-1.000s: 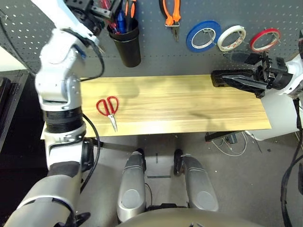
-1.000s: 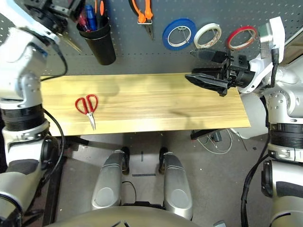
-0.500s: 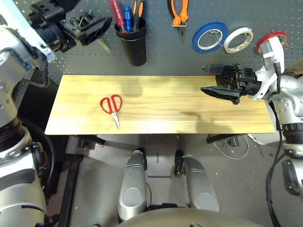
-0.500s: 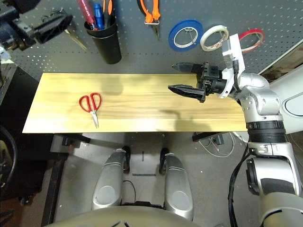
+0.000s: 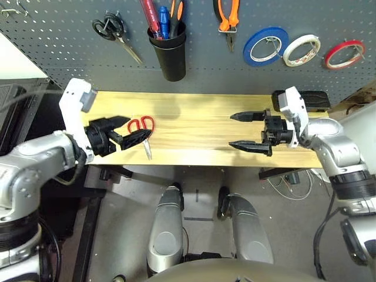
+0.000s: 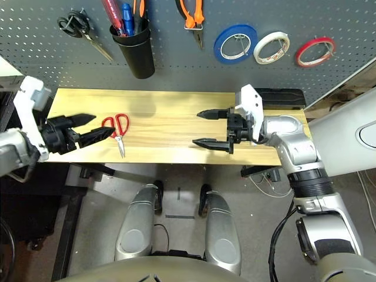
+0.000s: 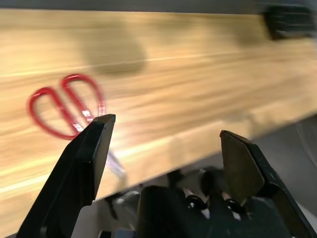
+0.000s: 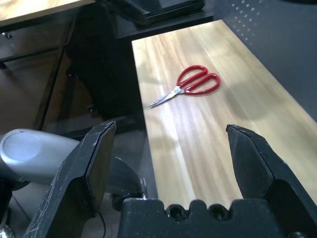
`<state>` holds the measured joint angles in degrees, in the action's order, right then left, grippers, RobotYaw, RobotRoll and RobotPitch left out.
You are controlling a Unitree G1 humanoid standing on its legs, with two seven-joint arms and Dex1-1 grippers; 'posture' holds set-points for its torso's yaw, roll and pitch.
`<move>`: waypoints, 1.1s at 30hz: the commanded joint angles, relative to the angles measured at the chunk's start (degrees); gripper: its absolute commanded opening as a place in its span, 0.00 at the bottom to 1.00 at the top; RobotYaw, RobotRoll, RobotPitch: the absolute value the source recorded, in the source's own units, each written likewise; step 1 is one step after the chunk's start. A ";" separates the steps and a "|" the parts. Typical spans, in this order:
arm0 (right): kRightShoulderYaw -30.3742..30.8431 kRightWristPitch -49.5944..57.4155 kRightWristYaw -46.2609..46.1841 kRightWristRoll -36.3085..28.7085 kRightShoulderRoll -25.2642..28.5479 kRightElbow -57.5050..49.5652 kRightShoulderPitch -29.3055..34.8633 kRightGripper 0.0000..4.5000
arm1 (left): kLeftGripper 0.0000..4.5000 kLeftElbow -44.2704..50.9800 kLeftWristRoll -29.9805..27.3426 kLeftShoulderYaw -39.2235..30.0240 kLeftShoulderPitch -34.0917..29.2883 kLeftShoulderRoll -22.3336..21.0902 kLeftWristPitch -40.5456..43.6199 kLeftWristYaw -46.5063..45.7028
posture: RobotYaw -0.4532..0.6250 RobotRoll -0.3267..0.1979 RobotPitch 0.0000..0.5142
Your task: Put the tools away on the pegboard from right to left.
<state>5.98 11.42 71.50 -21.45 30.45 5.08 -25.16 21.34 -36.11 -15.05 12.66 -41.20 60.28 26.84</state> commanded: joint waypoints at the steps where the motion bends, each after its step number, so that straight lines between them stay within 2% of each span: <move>1: 1.31 -1.17 -2.60 2.14 -0.42 -2.70 2.62 1.00 | 0.99 -7.52 7.86 5.27 -0.30 2.81 -7.02 -3.39 | 0.44 0.62 0.71; 4: 1.62 -1.95 -3.41 2.35 -0.91 -4.08 3.91 1.00 | 0.99 -13.26 11.09 5.90 1.30 5.81 -11.51 -5.33 | 0.41 0.62 0.73; 7: 3.49 -3.03 -4.94 3.89 -1.84 -5.64 5.54 1.00 | 0.99 -26.11 17.73 6.46 4.82 8.52 -19.61 -10.07 | 0.37 0.62 0.76; 10: 4.77 -2.82 -6.45 4.56 -2.73 -7.27 6.59 1.00 | 0.99 -35.58 20.03 5.54 8.64 10.69 -24.39 -11.98 | 0.35 0.62 0.78; 15: 5.94 -2.61 -9.64 5.35 -4.31 -9.77 7.79 1.00 | 0.99 -46.41 23.96 6.57 12.54 11.89 -30.59 -12.10 | 0.32 0.62 0.81; 19: 5.50 -0.71 -9.93 3.61 -4.33 -11.85 8.48 1.00 | 0.99 -54.09 26.44 5.75 14.82 12.47 -35.11 -14.79 | 0.31 0.62 0.83; 27: 4.00 2.22 -10.52 1.51 -2.41 -15.67 10.10 1.00 | 0.99 -60.46 28.18 3.98 15.96 12.33 -40.36 -17.80 | 0.28 0.62 0.84; 33: 3.50 3.23 -11.32 0.25 -1.52 -16.43 10.63 1.00 | 0.99 -58.79 26.75 0.38 14.72 12.12 -40.04 -19.16 | 0.29 0.62 0.84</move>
<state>10.27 14.11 60.30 -20.42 28.48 -10.10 -15.72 -37.12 -9.02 -13.59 29.07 -28.89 19.38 8.12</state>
